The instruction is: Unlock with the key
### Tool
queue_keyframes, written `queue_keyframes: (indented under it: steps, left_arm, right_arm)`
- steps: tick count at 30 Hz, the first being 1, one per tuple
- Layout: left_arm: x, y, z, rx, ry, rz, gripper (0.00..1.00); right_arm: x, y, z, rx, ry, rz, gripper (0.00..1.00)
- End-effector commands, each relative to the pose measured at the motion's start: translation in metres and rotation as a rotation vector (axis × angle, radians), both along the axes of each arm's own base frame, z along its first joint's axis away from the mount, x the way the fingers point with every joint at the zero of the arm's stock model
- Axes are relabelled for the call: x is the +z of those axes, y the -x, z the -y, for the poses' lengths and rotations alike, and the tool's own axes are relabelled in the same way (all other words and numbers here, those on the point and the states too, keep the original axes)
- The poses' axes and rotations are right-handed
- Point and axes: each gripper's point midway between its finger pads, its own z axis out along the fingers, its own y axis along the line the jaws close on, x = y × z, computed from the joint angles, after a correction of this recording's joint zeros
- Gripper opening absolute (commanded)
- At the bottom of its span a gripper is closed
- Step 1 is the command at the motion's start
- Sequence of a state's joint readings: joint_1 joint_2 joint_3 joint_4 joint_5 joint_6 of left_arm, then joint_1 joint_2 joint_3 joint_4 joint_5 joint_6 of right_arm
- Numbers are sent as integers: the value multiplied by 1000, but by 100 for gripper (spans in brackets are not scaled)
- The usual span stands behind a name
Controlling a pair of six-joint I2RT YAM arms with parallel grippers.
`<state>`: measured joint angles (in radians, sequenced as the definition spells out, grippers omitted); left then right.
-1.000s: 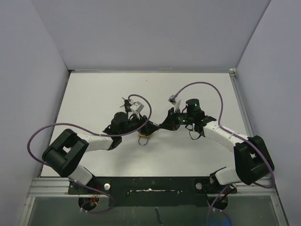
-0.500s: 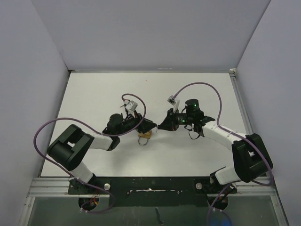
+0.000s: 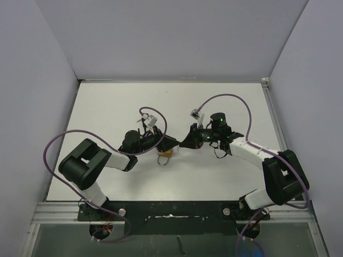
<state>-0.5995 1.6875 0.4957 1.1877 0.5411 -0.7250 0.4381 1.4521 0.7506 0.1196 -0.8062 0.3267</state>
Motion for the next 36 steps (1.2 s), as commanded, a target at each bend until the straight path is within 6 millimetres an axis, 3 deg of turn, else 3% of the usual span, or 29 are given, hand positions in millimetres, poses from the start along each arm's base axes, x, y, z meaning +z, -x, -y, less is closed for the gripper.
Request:
queue_keyframes:
  steps: [1, 6, 17, 25, 27, 31, 33, 36]
  left_arm:
    - [19, -1, 1, -14, 55, 69, 35]
    - [19, -1, 0, -9, 53, 72, 24]
    - [20, 1, -1, -10, 66, 80, 18]
    - [25, 4, 0, -19, 102, 92, 0]
    - [26, 3, 0, -19, 110, 92, 0]
    - [27, 3, -1, -11, 123, 93, 0]
    - [27, 1, -2, 4, 127, 89, 0]
    - [28, -5, -7, 57, 138, 84, 0]
  right_arm:
    - [13, -6, -4, 14, -43, 42, 0]
    - [12, -7, -5, 12, -45, 36, 0]
    - [15, -9, -7, 17, -70, 34, 0]
    - [14, -13, -9, 18, -87, 16, 0]
    - [13, -14, -9, 9, -88, 10, 1]
    - [17, -20, -6, -18, -106, 6, 15]
    - [21, -23, -4, -36, -126, 6, 33]
    - [28, -30, 3, -82, -168, 21, 48]
